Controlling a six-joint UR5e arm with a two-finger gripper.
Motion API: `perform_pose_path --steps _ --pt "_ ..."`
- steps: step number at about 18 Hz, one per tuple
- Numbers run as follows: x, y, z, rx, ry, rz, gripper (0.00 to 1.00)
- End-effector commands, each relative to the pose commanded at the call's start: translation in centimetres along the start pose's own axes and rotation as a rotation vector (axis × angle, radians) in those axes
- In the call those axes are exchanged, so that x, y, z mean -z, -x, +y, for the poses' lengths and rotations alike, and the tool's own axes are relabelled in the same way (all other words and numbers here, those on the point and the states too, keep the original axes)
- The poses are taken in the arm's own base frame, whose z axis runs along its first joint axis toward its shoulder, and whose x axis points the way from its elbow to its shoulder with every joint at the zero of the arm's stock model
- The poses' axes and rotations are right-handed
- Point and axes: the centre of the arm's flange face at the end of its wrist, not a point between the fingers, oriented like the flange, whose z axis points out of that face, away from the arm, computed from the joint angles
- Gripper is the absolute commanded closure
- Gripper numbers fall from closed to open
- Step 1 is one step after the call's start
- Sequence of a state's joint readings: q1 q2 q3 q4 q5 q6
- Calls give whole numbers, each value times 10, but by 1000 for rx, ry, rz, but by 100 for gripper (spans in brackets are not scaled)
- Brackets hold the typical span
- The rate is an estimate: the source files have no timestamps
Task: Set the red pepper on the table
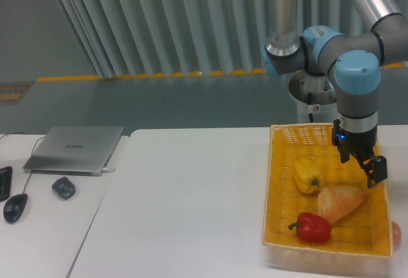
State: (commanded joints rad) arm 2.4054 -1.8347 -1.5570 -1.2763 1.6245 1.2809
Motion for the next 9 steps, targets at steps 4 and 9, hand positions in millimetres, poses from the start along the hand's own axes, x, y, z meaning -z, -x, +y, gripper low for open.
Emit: perform_pose_path --steps 4,9 --pt "-2 0 -1 2 -3 -4 0" --pt "-7 -5 -1 0 3 5 0"
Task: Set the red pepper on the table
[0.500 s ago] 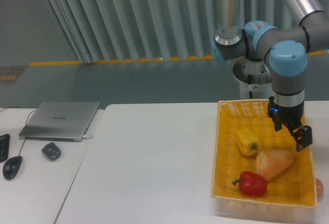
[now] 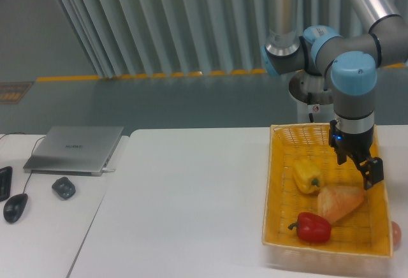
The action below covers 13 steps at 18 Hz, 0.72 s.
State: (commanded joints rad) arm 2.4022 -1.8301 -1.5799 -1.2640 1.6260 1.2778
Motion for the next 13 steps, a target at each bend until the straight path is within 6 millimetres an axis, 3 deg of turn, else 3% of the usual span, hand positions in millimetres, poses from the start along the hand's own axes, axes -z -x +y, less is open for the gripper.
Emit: perform_pose_path --steps 13 --pt "-5 -5 1 65 -17 -17 0"
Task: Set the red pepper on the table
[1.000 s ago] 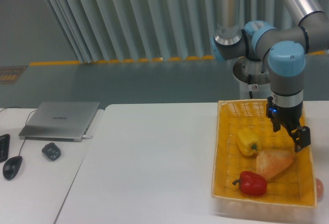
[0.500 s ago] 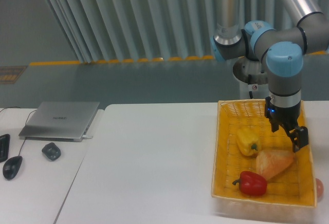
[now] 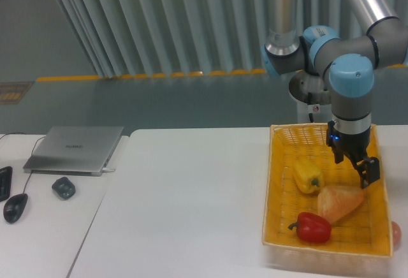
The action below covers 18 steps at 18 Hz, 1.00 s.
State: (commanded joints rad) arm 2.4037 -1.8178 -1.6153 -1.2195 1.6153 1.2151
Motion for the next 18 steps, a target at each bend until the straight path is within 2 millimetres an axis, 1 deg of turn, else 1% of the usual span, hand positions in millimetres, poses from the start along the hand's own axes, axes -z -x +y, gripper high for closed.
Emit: perform_pose_path --steps 2,4,5,6,8,9,10,11,12,16,18 --pt "1 0 -2 42 -20 4 0" --pt "1 5 -9 160 -49 -2 0" --pt "5 5 -22 181 -65 -30 0" --pt "2 2 -39 166 -73 -42 0" --pt "0 2 -45 151 -74 -42 0" --pt "3 3 -47 142 -79 -50 0" --pt "6 7 -50 105 -85 -58 0" --pt "5 9 -56 28 -80 -59 0" --pt "-2 4 -69 -81 -72 -49 0" --pt "-12 0 -72 -304 -51 -39 0" --pt "-22 -3 -79 -337 -41 -27 0"
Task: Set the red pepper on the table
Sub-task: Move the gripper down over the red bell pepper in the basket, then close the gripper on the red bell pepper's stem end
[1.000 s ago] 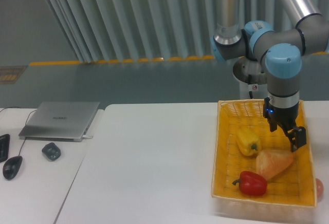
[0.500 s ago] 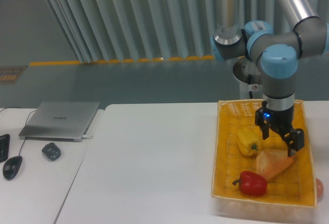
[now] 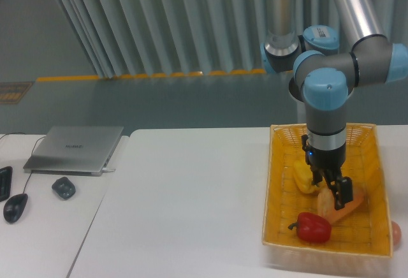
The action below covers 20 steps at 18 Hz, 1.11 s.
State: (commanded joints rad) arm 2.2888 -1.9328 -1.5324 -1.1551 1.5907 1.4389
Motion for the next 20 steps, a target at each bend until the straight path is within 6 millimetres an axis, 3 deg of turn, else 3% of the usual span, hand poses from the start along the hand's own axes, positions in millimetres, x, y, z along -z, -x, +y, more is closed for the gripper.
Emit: perform_pose_path --steps 3,7,20 --pt "-5 -4 -19 -15 4 -4 0" --pt "-17 -3 -28 -14 4 4 0" --pt "-29 10 -31 -23 3 -12 0"
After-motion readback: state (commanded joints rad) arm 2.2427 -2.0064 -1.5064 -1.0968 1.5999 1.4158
